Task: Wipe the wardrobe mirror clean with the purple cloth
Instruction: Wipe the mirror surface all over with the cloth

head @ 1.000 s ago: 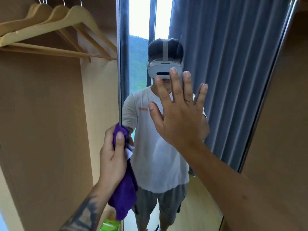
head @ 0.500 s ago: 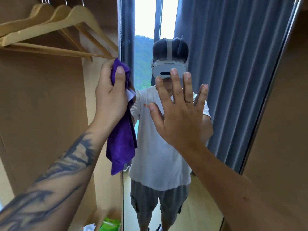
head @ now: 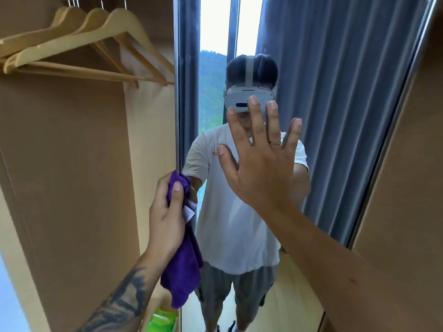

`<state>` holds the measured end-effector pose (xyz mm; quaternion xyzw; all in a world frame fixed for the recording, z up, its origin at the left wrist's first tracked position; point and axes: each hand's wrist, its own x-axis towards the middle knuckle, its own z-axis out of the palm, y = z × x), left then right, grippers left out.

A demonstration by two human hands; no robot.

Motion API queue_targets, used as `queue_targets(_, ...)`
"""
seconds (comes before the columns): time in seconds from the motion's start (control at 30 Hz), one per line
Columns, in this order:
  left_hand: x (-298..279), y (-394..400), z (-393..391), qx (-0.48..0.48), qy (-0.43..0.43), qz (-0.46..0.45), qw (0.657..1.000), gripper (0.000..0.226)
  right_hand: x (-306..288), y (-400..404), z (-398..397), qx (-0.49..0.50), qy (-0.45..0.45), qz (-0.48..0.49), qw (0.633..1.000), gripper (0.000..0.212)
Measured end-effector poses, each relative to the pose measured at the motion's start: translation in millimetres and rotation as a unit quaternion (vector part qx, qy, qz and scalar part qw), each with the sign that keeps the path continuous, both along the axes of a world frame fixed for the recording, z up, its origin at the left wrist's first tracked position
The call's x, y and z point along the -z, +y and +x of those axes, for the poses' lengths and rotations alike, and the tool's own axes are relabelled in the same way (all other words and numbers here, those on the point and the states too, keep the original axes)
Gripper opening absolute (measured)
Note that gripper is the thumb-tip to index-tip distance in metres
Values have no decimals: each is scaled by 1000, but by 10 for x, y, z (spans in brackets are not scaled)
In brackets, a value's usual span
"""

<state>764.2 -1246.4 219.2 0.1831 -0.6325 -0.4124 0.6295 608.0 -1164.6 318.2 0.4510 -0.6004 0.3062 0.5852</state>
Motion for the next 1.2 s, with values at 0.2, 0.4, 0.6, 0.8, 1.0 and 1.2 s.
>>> queue_targets(0.2,-866,-67,-16,-12,28,-69,997,22,11,-19,-10,-7,3,-1,1000,59)
queue_targets(0.4,-1709,-109,-59,-20,82,-124,989,13,7,-11,1,-16,-2,-3,1000,57)
queue_targets(0.6,-1032,-64,-85,-23,56,-89,994,17,15,-30,-19,-31,-4,1,1000,58)
queue_targets(0.8,-159,13,-73,-23,12,-1,1000,26,21,-61,-45,-25,-2,-2,1000,59)
queue_targets(1.0,-706,15,-76,12,44,-36,998,27,24,-54,-38,-27,2,-1,1000,60)
queue_targets(1.2,-1576,-74,-72,-12,87,-75,993,15,15,30,-12,-15,-4,15,1000,59)
